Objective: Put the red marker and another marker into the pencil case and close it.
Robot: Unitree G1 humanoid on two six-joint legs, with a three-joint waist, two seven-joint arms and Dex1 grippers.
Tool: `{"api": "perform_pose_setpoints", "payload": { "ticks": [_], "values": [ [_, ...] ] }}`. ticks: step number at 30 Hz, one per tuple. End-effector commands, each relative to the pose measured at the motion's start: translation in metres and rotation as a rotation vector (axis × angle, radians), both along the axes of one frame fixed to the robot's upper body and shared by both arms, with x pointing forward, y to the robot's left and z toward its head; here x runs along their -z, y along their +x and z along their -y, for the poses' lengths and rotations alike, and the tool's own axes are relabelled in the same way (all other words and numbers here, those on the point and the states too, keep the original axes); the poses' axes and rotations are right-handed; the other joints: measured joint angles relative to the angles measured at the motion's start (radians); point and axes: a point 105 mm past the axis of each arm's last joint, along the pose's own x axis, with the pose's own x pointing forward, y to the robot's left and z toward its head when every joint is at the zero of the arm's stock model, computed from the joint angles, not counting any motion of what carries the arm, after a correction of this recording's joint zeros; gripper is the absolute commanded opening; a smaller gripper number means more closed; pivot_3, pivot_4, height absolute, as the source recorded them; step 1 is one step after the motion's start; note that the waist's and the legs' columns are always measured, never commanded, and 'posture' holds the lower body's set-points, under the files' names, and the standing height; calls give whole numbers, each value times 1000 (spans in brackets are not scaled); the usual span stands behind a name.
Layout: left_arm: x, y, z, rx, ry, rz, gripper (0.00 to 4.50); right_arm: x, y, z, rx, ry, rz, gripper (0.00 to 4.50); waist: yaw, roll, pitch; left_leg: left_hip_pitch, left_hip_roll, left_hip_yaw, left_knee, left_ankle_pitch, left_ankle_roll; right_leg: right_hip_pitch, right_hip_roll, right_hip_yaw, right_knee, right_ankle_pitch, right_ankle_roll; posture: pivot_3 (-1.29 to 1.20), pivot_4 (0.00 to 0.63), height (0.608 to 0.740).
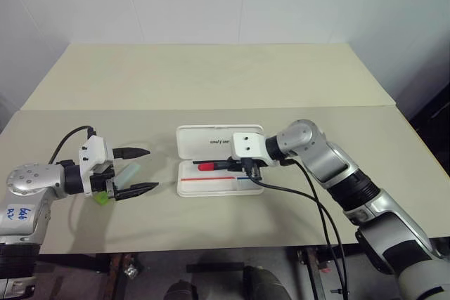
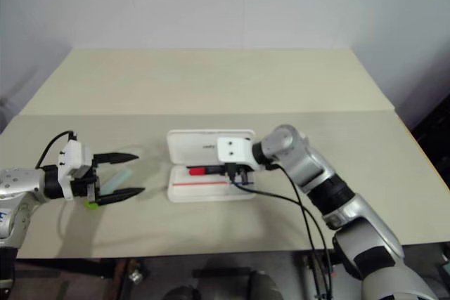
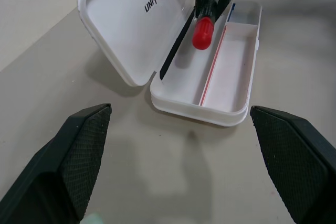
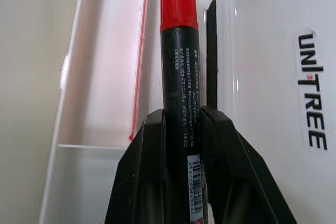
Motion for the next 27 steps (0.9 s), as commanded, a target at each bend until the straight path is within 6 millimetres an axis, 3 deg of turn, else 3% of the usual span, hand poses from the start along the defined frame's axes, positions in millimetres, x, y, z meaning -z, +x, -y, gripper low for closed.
{"api": "perform_pose_setpoints", "payload": {
  "ticks": [1, 2, 11, 14, 18, 22, 27],
  "values": [
    [-12, -2, 3, 10, -16, 50, 4500, -8, 2, -7, -15, -2, 43, 566, -3, 0, 0, 0, 0, 0, 0, 0, 0, 0, 0, 0, 0, 0, 0, 0, 150, 740],
    [-12, -2, 4, 10, -17, 51, 4500, -7, 3, -7, -10, -7, 43, 566, -5, 0, 0, 0, 0, 0, 0, 0, 0, 0, 0, 0, 0, 0, 0, 0, 150, 740],
    [-12, -1, 6, 11, -23, 54, 4500, -14, 5, -13, 5, 35, 44, 3673, -17, 0, 0, 0, 0, 0, 0, 0, 0, 0, 0, 0, 0, 0, 0, 0, 150, 740],
    [-12, 0, 6, 11, -24, 56, 4500, -21, 0, -15, 1, 74, 10, 4462, -17, 0, 0, 0, 0, 0, 0, 0, 0, 0, 0, 0, 0, 0, 0, 0, 150, 740],
    [-11, -1, 5, 10, -24, 55, 4500, -31, -25, -14, -74, 160, -116, 4462, -14, 0, 0, 0, 0, 0, 0, 0, 0, 0, 0, 0, 0, 0, 0, 0, 150, 740],
    [-10, -3, 3, 1, -23, 51, 4500, -27, -45, -2, -92, 178, -194, 4462, -10, 0, 0, 0, 0, -1, 0, 0, 0, 0, 0, -1, 0, 0, 0, 0, 150, 740],
    [-8, -5, -12, -81, 0, 49, 4500, -28, -62, 31, -97, 263, -255, 4462, -8, 0, 0, 0, 0, -1, 0, 0, 0, 0, -1, -1, -1, 0, 0, 0, 150, 740]
  ]
}}
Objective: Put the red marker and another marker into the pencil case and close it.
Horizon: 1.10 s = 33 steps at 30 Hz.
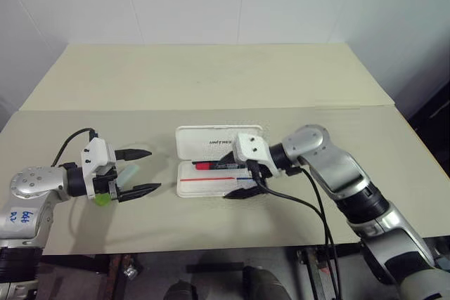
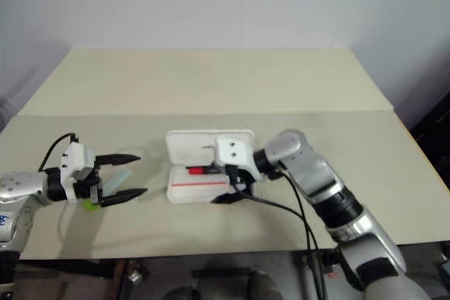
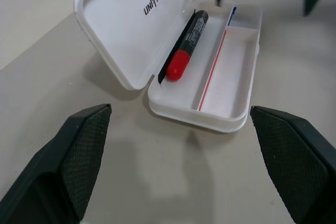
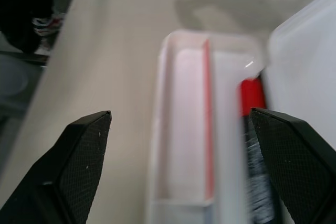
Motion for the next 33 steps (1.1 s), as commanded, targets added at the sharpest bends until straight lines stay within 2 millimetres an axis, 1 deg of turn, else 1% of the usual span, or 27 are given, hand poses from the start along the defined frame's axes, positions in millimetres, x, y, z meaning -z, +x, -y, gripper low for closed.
{"api": "perform_pose_setpoints", "payload": {
  "ticks": [1, 4, 8, 9, 12, 14, 15, 18, 21, 23, 25, 28, 31, 33],
  "values": [
    [-12, -2, -15, -79, 19, 52, 4500, -23, -10, 24, -10, 109, 36, 4462, 0, 0, 0, 0, 0, 0, 0, 0, 0, 0, 0, 0, -1, 0, 0, 0, 150, 740],
    [-14, -2, -30, -168, 14, 63, 4500, -25, -13, 46, 13, 141, 49, 4462, -4, 0, 0, 0, 0, 0, 0, 0, 0, 0, 0, 0, -4, 0, 0, 0, 150, 740],
    [-14, -6, -60, -372, 12, 83, 4500, -30, -11, 76, 90, 191, 71, 4462, -7, 0, 0, 2, 1, 0, -1, 0, 0, 0, 0, 1, -3, 0, 0, 0, 150, 740],
    [-13, -9, -65, -405, 8, 83, 4500, -31, -11, 80, 103, 196, 80, 4462, -7, 0, 0, 2, 1, 0, -1, 0, 0, 0, 0, 1, -3, 0, 0, 0, 150, 740],
    [-4, -22, -73, -483, 14, 32, 4500, -33, -11, 94, 149, 205, 82, 4462, -5, -1, 0, 2, 1, 1, -1, 0, 0, 0, 0, 1, -3, 0, 0, 0, 150, 740],
    [1, -33, -74, -521, 43, -21, 4500, -32, -10, 105, 175, 190, 90, 4462, -5, -1, 0, 2, 0, 1, -1, 0, 0, 0, -1, 1, -4, 0, 0, 0, 150, 740],
    [3, -36, -76, -536, 56, -39, 4500, -31, -9, 107, 181, 186, 95, 4462, -5, -1, 0, 2, 0, 1, -1, 0, 0, 0, -1, 1, -4, 0, -1, 0, 150, 740],
    [5, -46, -85, -598, 92, -129, 4500, -29, -7, 110, 195, 192, 90, 4462, -4, -3, 1, 2, 0, 0, -1, 0, 0, 0, -1, 1, -4, 0, -1, 0, 150, 740],
    [7, -47, -91, -645, 112, -184, 4500, -25, -8, 105, 183, 202, 81, 4462, -2, -3, 1, 3, 0, 0, -1, 0, 0, 1, -1, 0, -3, -1, -2, 0, 150, 740],
    [6, -42, -92, -674, 111, -210, 4500, -21, -11, 97, 164, 215, 70, 4462, -3, -3, 1, 4, 0, 0, -1, 0, 0, 1, -1, 1, -3, -1, -2, 0, 150, 740],
    [4, -36, -89, -684, 96, -232, 4500, -20, -14, 93, 154, 228, 61, 4462, -3, -4, 1, 4, 0, 0, -1, 0, 0, 1, -1, 0, -3, -1, -2, 0, 150, 740],
    [7, -26, -77, -668, 84, -282, 4500, -20, -16, 89, 146, 232, 60, 4462, -2, -3, 1, 3, 0, 0, -2, 0, 0, 1, -1, 0, -3, -1, -2, 0, 150, 740],
    [8, -20, -68, -652, 72, -318, 4500, -23, -19, 90, 148, 238, 58, 4462, -2, -4, 1, 3, -1, 0, -2, 0, -1, 1, -1, 0, -3, -1, -2, 0, 150, 740],
    [10, -18, -64, -653, 57, -338, 4500, -27, -19, 94, 150, 247, 66, 4462, -3, -4, 1, 3, -1, 0, -2, -1, -1, 1, -1, 0, -3, -1, -2, 0, 150, 740]
  ]
}}
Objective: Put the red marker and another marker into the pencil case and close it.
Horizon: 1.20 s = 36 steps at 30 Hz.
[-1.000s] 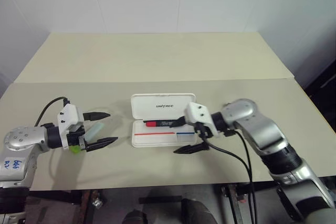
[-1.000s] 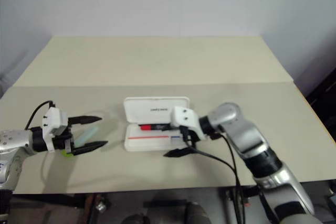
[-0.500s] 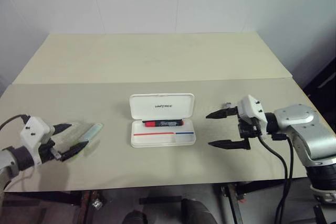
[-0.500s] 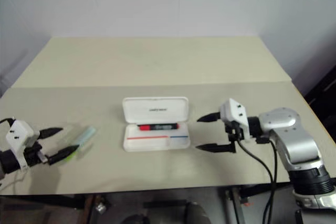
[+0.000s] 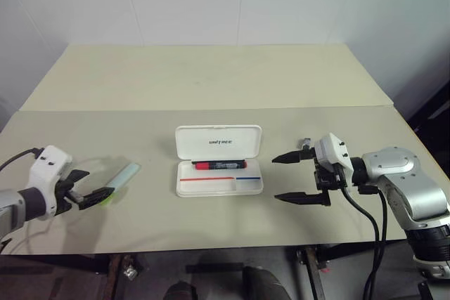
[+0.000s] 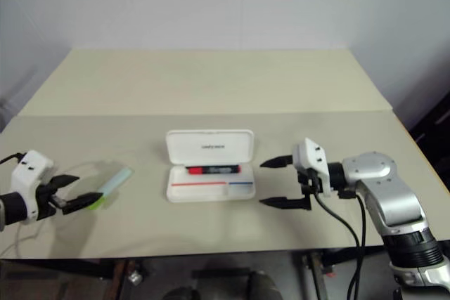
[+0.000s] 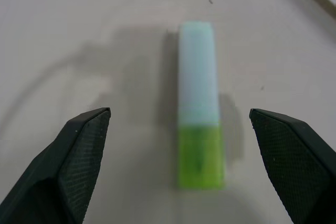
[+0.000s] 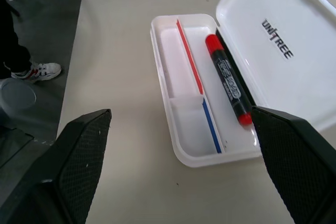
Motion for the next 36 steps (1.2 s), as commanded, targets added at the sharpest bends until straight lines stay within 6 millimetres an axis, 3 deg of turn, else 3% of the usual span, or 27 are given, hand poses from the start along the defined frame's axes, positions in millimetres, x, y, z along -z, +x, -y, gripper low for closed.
{"api": "perform_pose_setpoints", "payload": {
  "ticks": [1, 4, 8, 19, 29, 32, 36],
  "values": [
    [-8, 3, 9, 10, -4, 9, 4500, -15, -4, 5, -5, 30, 45, 4462, -2, 0, 0, 0, 0, 0, 0, 0, 0, 0, 0, 0, 0, 0, 0, 0, 150, 740],
    [-2, 5, 9, -15, -5, -20, 4500, -36, 0, 13, 13, 90, 63, 4462, -3, 0, 0, 0, 0, 0, 0, 0, 0, 0, 0, 0, 0, 0, 0, 0, 150, 740],
    [3, 7, 7, -50, 0, -39, 4500, -55, -2, 7, 2, 171, 76, 4462, -2, 0, 0, 1, 0, 0, 0, 0, 0, 0, 0, 0, 1, 0, 0, 0, 150, 740],
    [18, 15, 22, -21, -63, -79, 4500, -58, -11, -11, -25, 188, 101, 4462, 2, 0, 0, 0, 0, 0, 0, 0, 0, 0, 0, 0, 0, 0, 0, 0, 150, 740],
    [23, 28, 22, -10, -65, -106, 4500, -55, -15, -12, -2, 195, 100, 4462, 23, 0, 0, 1, -1, 0, 1, 0, 0, 0, 0, 0, 2, 0, 0, 0, 150, 740],
    [26, 26, 23, -7, -79, -124, 3895, -56, -15, -11, 7, 196, 103, 4500, 23, 0, 0, 1, -1, 0, 2, 0, 0, 1, 0, 0, 2, 0, 0, 0, 150, 740],
    [28, 23, 23, -4, -82, -134, 2648, -56, -14, -10, 17, 196, 107, 4500, 23, 0, 0, 1, -1, 0, 1, 0, 0, 1, 0, 0, 1, 0, 0, 0, 150, 740]
  ]
}}
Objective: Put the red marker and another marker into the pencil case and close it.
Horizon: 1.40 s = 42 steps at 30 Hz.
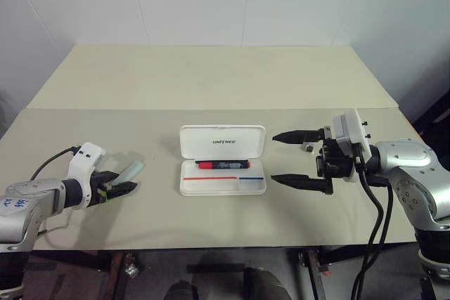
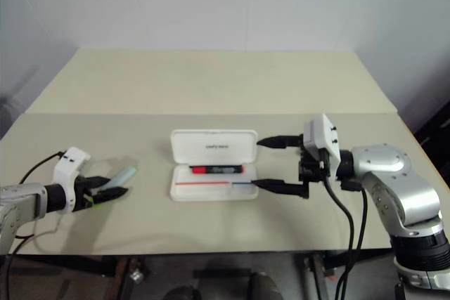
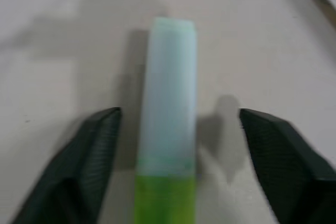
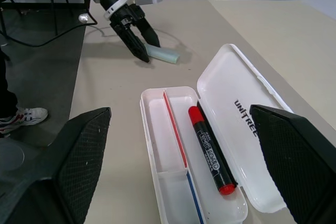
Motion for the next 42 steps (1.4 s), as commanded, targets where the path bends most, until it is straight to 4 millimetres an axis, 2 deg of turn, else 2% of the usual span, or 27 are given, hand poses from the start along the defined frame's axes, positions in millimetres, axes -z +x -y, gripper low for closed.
{"api": "perform_pose_setpoints", "payload": {
  "ticks": [1, 5, 12, 19, 24, 27, 30, 36, 42],
  "values": [
    [7, -5, -1, 3, -2, -33, 2276, -10, -5, -1, -11, 10, 47, 4500, 0, 0, 0, 0, 0, 0, 0, 0, 0, 0, 0, 0, 0, 0, 0, 0, 150, 740],
    [6, -5, -4, 0, 18, -29, 1073, -9, -4, -1, -11, 11, 47, 4500, 0, 0, 0, -1, 0, 0, 0, 0, 0, 0, 0, 0, -1, 0, 0, 0, 150, 740],
    [-1, -4, -4, 20, 59, 13, 1071, -7, -1, -2, -13, 14, 43, 4500, -1, 0, 0, 0, 0, 0, 0, 0, 0, 0, 0, 0, -1, 0, 0, 0, 150, 740],
    [-29, -3, 9, 138, 78, 105, 1071, -4, 2, -1, -9, 12, 35, 4500, 0, 0, 0, -1, 0, 0, 0, 0, 0, 0, 0, 0, -1, 0, 0, 0, 150, 740],
    [-52, -10, 17, 319, 127, 191, 1071, 2, 8, 6, 11, 2, 25, 4500, -1, 0, 0, -1, 0, 0, 0, 0, 0, 0, 0, 0, -1, 0, 0, 0, 150, 740],
    [-69, -18, 36, 498, 91, 251, 1071, 5, 12, 10, 24, -5, 21, 4500, 0, 0, 0, -1, 0, 1, -1, 0, 0, 0, 0, 0, -2, 0, 0, 0, 150, 740],
    [-75, -25, 54, 638, 75, 272, 1071, 8, 14, 13, 34, -10, 19, 4500, 0, 0, 0, -1, 0, 1, -1, 0, 0, 0, 0, 0, -2, 0, 0, 0, 150, 740],
    [-75, -22, 81, 772, 66, 277, 1071, 11, 13, 16, 52, -13, 19, 4500, 1, 0, 0, -1, 0, 1, 0, 0, 0, 0, 1, 0, -1, 0, 0, 0, 150, 740],
    [-72, -11, 104, 863, 60, 267, 1071, 13, 10, 20, 75, -15, 18, 4500, 2, 0, 0, -2, 0, 1, 0, 0, 0, 0, 2, 0, -2, 0, 1, 0, 150, 740]
  ]
}}
